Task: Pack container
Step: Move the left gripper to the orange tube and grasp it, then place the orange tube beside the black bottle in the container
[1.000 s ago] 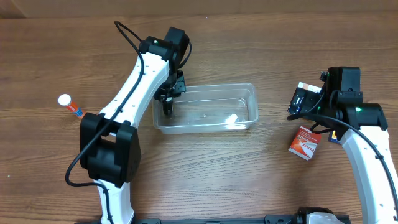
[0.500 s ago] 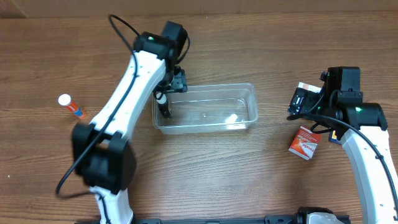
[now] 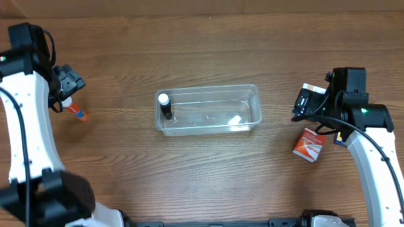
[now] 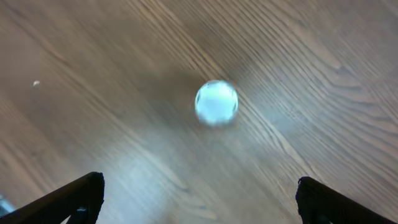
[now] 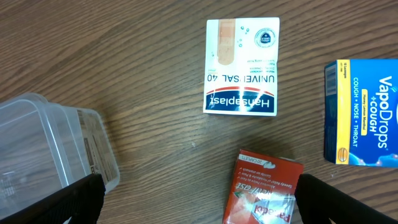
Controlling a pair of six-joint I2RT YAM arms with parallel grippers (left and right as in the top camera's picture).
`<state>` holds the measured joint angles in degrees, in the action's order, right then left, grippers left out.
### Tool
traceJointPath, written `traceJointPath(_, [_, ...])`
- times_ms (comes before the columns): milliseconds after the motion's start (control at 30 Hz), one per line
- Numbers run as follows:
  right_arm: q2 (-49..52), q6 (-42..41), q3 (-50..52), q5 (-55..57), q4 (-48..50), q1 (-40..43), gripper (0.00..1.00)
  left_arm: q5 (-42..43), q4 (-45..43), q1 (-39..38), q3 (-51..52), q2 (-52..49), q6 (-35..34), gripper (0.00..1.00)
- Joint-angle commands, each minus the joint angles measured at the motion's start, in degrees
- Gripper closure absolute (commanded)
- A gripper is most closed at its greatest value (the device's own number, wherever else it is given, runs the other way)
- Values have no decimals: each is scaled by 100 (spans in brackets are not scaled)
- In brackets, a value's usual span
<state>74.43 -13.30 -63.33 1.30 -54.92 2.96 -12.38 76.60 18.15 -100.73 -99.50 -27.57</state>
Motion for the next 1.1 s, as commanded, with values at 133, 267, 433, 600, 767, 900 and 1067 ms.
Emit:
traceJointPath(133, [9, -2, -157, -11, 35, 22, 0, 256, -378, 179, 72, -1443, 382, 0])
traceJointPath(267, [28, -2, -157, -11, 35, 22, 0, 304, -507, 219, 72, -1989, 382, 7])
traceJointPath(433, [28, -4, -157, -11, 33, 22, 0, 302, -503, 219, 72, -2072, 382, 39])
traceJointPath(600, [28, -4, -157, -11, 33, 22, 0, 297, -503, 219, 72, -2072, 385, 59])
traceJointPath(767, [28, -4, -157, -11, 33, 22, 0, 280, -468, 219, 72, -2072, 494, 82])
traceJointPath(900, [28, -4, -157, -11, 33, 22, 0, 310, -317, 177, 70, -1904, 533, 96])
traceJointPath(1067, [28, -4, -157, -11, 35, 22, 0, 1132, -79, -557, 70, -129, 704, 96])
